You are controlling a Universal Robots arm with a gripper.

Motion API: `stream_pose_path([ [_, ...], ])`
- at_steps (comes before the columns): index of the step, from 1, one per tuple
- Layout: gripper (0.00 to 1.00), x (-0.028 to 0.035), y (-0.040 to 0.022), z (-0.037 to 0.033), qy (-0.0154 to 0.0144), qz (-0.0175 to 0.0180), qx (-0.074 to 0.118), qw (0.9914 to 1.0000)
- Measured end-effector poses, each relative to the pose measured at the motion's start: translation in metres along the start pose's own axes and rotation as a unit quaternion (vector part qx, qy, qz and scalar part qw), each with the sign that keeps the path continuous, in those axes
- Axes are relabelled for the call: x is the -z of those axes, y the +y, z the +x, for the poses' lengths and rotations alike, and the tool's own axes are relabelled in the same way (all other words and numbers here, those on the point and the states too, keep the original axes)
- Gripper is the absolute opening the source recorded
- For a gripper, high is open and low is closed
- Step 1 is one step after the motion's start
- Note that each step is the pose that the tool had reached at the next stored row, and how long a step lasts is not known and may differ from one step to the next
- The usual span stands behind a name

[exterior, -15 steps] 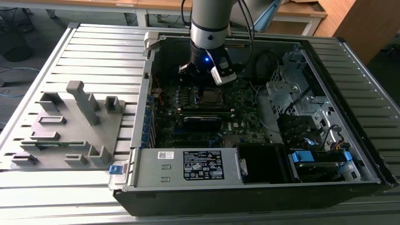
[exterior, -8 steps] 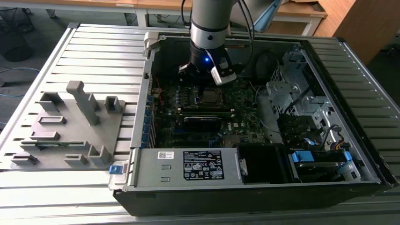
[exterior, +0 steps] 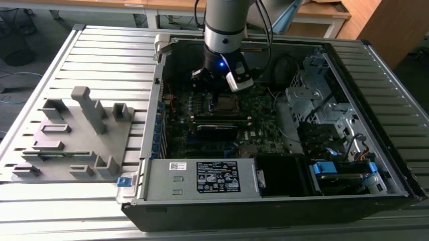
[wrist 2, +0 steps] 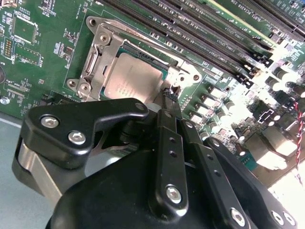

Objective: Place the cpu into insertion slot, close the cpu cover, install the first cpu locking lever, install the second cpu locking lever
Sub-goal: 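Close the cpu cover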

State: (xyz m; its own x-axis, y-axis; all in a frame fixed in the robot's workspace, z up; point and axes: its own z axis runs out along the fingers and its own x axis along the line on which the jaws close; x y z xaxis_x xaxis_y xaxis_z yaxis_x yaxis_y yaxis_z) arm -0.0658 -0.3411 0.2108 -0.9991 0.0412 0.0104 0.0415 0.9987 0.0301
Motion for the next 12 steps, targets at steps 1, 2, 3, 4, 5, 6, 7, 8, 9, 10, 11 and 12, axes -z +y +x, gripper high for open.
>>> stream_pose_path([
  [1, 0.11, 0.0000, 0.0000, 0.0000, 0.0000, 0.0000, 0.000, 1.00000],
  [2, 0.11, 0.0000, 0.0001, 0.0000, 0.0000, 0.0000, 0.000, 1.00000],
  [3, 0.11, -0.0002, 0.0004, 0.0001, 0.0000, 0.0000, 0.000, 1.00000],
  [4, 0.11, -0.0003, 0.0008, 0.0002, 0.0000, 0.0000, 0.000, 1.00000],
  [5, 0.11, -0.0003, 0.0009, 0.0002, 0.0000, 0.0000, 0.000, 1.00000],
  [6, 0.11, -0.0003, 0.0009, 0.0003, 0.0000, 0.0000, 0.000, 1.00000],
  [7, 0.11, -0.0006, 0.0011, 0.0005, 0.0000, 0.0000, 0.000, 1.00000],
  [8, 0.11, -0.0006, 0.0012, 0.0008, 0.0000, 0.0001, 0.000, 1.00000],
  [9, 0.11, -0.0008, 0.0012, 0.0010, 0.0000, 0.0001, 0.000, 1.00000],
  [10, 0.11, -0.0011, 0.0012, 0.0012, 0.0000, 0.0001, 0.000, 1.00000],
  [11, 0.11, -0.0013, 0.0012, 0.0013, 0.0000, 0.0001, 0.000, 1.00000],
  [12, 0.11, -0.0015, 0.0012, 0.0012, 0.0000, 0.0000, 0.000, 1.00000],
])
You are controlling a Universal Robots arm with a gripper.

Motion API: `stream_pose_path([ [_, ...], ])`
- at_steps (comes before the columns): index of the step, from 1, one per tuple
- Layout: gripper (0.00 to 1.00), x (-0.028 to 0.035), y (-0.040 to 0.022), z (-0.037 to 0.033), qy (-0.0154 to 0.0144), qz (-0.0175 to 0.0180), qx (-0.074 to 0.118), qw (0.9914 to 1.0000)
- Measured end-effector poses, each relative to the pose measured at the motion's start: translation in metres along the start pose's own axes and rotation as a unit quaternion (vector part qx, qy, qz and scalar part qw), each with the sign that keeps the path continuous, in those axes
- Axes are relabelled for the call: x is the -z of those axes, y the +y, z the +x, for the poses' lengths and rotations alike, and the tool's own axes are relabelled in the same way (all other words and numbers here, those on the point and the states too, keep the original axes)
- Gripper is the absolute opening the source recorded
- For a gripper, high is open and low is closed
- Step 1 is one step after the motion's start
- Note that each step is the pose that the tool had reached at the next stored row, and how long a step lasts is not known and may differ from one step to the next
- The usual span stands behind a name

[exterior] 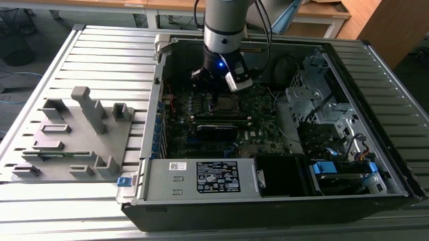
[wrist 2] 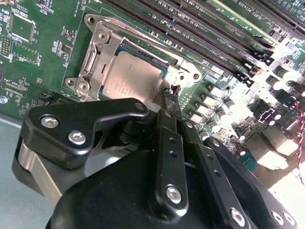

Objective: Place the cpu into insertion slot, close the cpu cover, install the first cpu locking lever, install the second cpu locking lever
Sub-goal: 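Close the cpu cover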

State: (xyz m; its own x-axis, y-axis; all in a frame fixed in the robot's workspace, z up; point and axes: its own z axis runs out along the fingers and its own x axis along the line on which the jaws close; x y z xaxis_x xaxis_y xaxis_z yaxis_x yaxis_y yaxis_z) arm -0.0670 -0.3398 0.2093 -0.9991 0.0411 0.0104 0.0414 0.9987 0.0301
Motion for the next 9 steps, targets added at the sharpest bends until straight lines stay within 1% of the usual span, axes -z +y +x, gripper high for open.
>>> stream_pose_path([
  [9, 0.11, -0.0024, -0.0001, 0.0003, -0.0001, -0.0001, 0.000, 1.00000],
])
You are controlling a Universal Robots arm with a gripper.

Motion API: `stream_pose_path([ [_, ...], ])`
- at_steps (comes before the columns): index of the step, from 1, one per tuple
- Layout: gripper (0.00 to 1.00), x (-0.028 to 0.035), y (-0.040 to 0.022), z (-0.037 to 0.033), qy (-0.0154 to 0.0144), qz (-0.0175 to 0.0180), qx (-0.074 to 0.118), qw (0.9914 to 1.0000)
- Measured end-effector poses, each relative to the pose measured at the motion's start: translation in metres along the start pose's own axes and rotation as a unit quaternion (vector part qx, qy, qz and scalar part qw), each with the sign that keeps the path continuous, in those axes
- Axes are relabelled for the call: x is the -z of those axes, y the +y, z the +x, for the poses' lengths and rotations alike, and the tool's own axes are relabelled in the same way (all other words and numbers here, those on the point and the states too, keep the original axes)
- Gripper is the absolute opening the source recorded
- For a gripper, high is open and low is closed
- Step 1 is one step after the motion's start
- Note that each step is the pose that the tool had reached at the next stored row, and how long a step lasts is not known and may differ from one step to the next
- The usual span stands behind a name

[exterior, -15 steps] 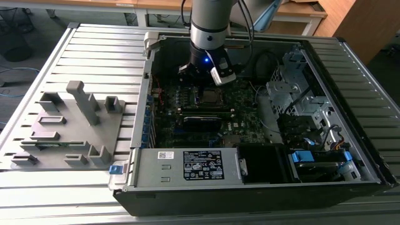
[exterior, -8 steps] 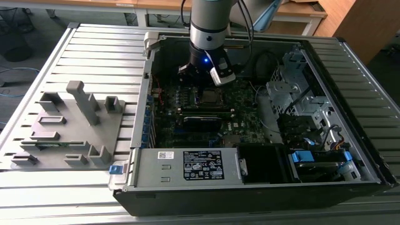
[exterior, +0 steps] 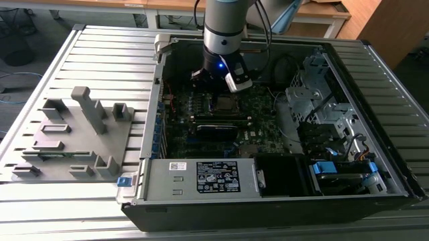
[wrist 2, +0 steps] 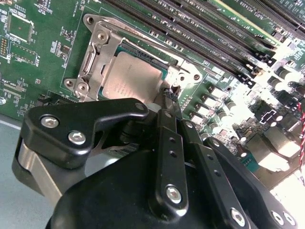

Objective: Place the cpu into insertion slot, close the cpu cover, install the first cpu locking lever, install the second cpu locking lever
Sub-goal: 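Close the cpu cover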

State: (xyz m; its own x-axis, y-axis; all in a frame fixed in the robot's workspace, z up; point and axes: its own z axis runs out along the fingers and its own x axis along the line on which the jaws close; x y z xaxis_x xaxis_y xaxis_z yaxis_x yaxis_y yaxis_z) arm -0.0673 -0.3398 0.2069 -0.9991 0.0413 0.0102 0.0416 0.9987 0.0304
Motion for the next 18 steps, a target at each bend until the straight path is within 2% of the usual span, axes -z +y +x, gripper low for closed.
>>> stream_pose_path([
  [18, 0.11, -0.0026, -0.0001, 0.0003, 0.0001, 0.0001, 0.000, 1.00000],
])
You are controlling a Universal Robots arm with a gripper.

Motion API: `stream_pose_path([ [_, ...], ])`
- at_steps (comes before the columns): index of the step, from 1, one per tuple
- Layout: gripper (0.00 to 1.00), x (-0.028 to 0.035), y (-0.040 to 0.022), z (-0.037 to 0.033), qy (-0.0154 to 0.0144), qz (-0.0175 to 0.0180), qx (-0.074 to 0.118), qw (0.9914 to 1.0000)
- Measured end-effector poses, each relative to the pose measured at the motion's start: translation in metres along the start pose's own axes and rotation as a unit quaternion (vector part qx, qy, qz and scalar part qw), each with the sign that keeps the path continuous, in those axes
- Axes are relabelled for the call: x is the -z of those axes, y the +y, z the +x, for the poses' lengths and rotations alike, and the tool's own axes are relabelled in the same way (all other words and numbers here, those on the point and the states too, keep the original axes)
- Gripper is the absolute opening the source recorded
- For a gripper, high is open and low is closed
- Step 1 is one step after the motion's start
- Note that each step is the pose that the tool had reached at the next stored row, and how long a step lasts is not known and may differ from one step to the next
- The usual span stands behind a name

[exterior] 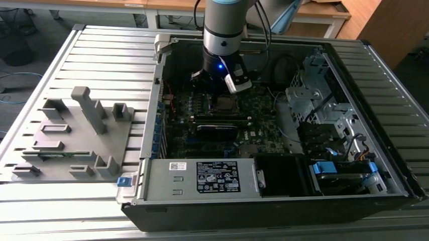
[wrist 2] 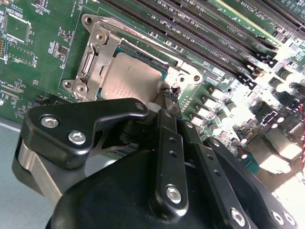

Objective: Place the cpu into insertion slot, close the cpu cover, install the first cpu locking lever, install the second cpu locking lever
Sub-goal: 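Close the cpu cover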

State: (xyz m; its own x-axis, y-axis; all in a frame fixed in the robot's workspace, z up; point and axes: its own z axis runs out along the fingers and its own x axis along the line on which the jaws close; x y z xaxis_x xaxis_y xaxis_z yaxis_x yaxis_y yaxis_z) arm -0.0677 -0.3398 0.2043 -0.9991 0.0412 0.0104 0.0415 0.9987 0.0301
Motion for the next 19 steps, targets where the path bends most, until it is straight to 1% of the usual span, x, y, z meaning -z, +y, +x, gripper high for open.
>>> stream_pose_path([
  [14, 0.11, -0.0027, -0.0001, 0.0003, 0.0000, 0.0001, 0.000, 1.00000],
  [19, 0.11, -0.0050, -0.0002, 0.0003, 0.0000, 0.0000, 0.000, 1.00000],
])
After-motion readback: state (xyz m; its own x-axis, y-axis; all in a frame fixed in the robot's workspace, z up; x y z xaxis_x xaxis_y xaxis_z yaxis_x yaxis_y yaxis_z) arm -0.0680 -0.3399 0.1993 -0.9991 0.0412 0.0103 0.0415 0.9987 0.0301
